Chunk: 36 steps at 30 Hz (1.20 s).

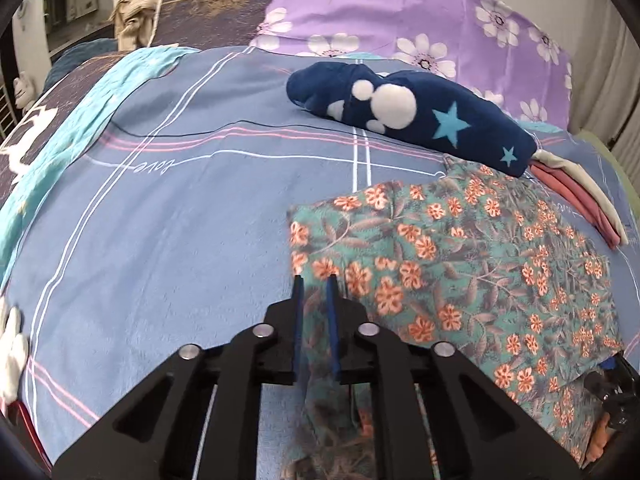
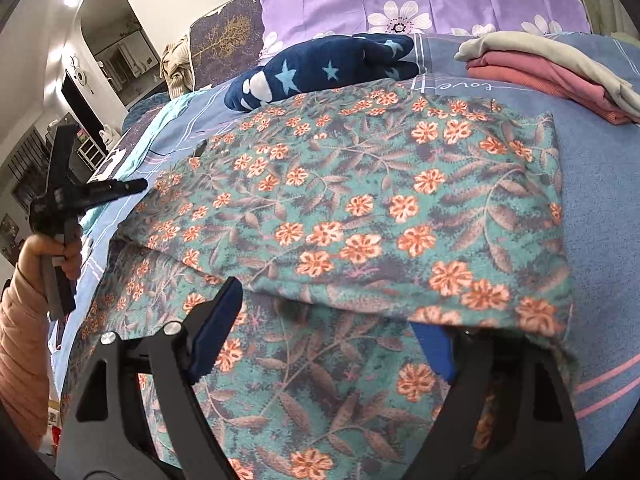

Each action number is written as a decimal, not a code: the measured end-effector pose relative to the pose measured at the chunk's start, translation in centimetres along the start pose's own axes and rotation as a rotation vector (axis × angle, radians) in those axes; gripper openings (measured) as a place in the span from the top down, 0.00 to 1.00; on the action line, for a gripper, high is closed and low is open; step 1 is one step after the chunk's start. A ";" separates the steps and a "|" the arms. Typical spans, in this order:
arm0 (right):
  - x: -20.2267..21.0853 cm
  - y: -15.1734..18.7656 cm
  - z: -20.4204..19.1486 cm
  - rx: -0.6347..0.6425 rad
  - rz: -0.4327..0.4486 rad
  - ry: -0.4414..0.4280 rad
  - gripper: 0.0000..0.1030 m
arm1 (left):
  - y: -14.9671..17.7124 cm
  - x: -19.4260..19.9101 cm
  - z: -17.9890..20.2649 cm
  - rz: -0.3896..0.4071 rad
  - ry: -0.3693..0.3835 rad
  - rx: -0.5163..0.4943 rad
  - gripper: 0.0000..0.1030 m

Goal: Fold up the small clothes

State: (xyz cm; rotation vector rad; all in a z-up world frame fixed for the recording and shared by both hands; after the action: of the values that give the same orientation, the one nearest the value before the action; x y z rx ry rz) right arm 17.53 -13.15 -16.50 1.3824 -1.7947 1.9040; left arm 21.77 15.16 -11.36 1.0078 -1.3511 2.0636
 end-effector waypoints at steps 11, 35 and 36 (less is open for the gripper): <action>3.9 2.1 -0.7 0.001 -0.031 -0.006 0.17 | 4.7 -2.3 5.6 0.033 0.059 -0.211 0.59; 1.9 -5.0 17.0 -0.383 0.003 0.185 0.43 | 1.9 -1.9 1.8 -0.018 0.088 -0.129 0.91; 1.6 -5.4 16.7 -0.372 0.005 0.184 0.45 | 2.1 -2.4 1.8 -0.022 0.054 -0.145 0.98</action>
State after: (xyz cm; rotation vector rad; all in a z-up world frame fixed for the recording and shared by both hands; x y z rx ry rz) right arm 28.41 -26.84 -14.39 1.0423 -1.9332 1.5367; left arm 22.30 12.71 -14.03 0.8956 -1.4321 1.9317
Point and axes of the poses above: each gripper's, at about its wrist camera, not at the fingertips, and x roughly against the way its jaws point, z to its right, y to its underside, the point moved 8 cm from there along -x, roughly the way its jaws point, and after that the axes turned 13 degrees about x, right-handed, at the moved point
